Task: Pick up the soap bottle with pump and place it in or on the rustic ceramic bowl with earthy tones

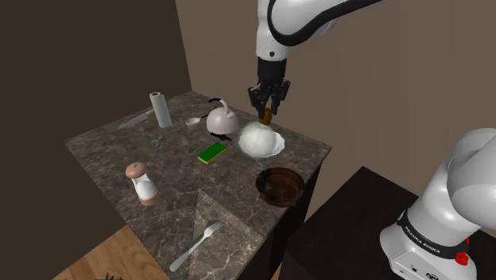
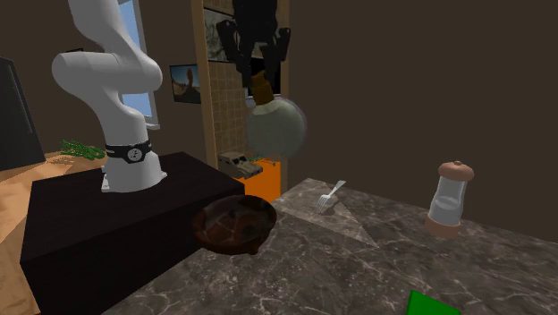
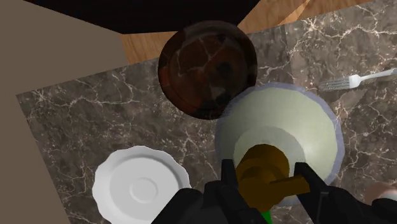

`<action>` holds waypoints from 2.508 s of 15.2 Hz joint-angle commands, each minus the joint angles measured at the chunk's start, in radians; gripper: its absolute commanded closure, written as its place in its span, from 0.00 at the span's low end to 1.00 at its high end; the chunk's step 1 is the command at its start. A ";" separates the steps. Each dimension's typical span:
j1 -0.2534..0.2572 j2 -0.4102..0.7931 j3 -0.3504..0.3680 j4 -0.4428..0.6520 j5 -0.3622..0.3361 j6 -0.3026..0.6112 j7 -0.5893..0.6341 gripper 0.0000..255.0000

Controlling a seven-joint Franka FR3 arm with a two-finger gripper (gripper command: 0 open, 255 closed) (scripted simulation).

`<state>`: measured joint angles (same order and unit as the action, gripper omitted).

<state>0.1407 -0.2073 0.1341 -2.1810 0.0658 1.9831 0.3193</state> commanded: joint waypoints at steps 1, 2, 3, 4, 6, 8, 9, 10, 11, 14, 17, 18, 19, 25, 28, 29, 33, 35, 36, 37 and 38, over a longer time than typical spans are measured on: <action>0.004 -0.078 0.000 -0.061 0.010 -0.016 -0.001 1.00; 0.007 -0.119 0.000 -0.091 0.015 -0.027 -0.001 1.00; 0.010 -0.160 -0.001 -0.119 0.020 -0.040 -0.001 1.00; 0.014 -0.205 -0.001 -0.148 0.026 -0.056 -0.001 1.00; 0.014 -0.200 0.000 -0.171 0.026 -0.028 -0.001 1.00; 0.015 -0.194 0.001 -0.193 0.027 0.000 -0.002 1.00; 0.015 -0.190 0.002 -0.203 0.028 0.015 -0.002 1.00; 0.015 -0.187 0.003 -0.214 0.028 0.029 -0.003 1.00; 0.015 -0.183 0.003 -0.224 0.028 0.043 -0.003 1.00; 0.016 -0.169 0.006 -0.254 0.029 0.086 -0.004 1.00; 0.016 -0.153 0.008 -0.282 0.030 0.130 -0.005 1.00; 0.016 -0.147 0.009 -0.291 0.031 0.145 -0.005 1.00; 0.016 -0.141 0.010 -0.300 0.031 0.160 -0.005 1.00; 0.017 -0.099 0.015 -0.347 0.032 0.250 -0.006 1.00; 0.016 -0.074 0.017 -0.369 0.032 0.296 -0.006 1.00; 0.016 -0.065 0.018 -0.375 0.032 0.312 -0.006 1.00; 0.016 -0.050 0.019 -0.385 0.031 0.337 -0.006 1.00; 0.016 -0.050 0.019 -0.385 0.031 0.337 -0.006 1.00; 0.016 -0.050 0.019 -0.385 0.031 0.337 -0.006 1.00; 0.016 -0.050 0.019 -0.385 0.031 0.337 -0.006 1.00; 0.016 -0.050 0.019 -0.385 0.031 0.337 -0.006 1.00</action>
<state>0.1570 -0.2568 0.1531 -2.5665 0.0970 2.3194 0.3131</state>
